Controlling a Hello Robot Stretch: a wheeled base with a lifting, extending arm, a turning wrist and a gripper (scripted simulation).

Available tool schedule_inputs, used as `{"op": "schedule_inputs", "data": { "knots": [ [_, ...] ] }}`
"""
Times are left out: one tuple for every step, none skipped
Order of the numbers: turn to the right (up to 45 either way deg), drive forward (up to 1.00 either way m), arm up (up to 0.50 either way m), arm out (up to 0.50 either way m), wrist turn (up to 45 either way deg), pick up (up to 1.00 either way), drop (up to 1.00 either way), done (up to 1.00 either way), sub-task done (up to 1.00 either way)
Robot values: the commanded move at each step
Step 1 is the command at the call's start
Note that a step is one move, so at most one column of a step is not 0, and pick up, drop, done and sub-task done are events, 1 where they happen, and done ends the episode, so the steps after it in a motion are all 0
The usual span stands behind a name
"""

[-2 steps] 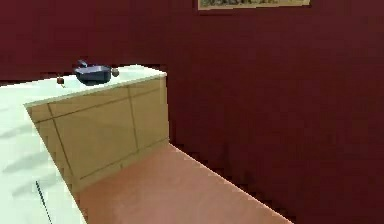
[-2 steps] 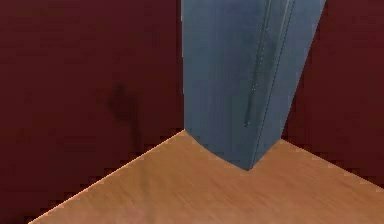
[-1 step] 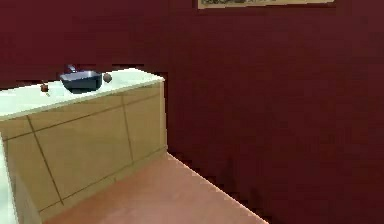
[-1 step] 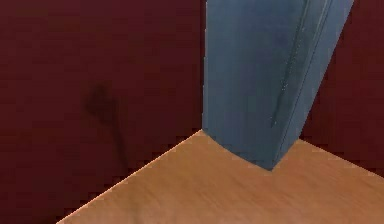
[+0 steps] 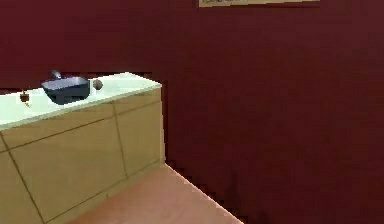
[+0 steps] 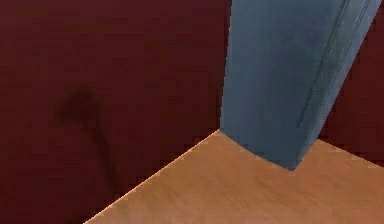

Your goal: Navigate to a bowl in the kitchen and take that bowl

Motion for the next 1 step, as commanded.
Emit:
{"op": "schedule_inputs", "data": {
  "knots": [
    [45.0, 0.00, 0.00, 0.00, 0.0, 0.00, 0.00, 0.00, 0.00]
  ]
}}
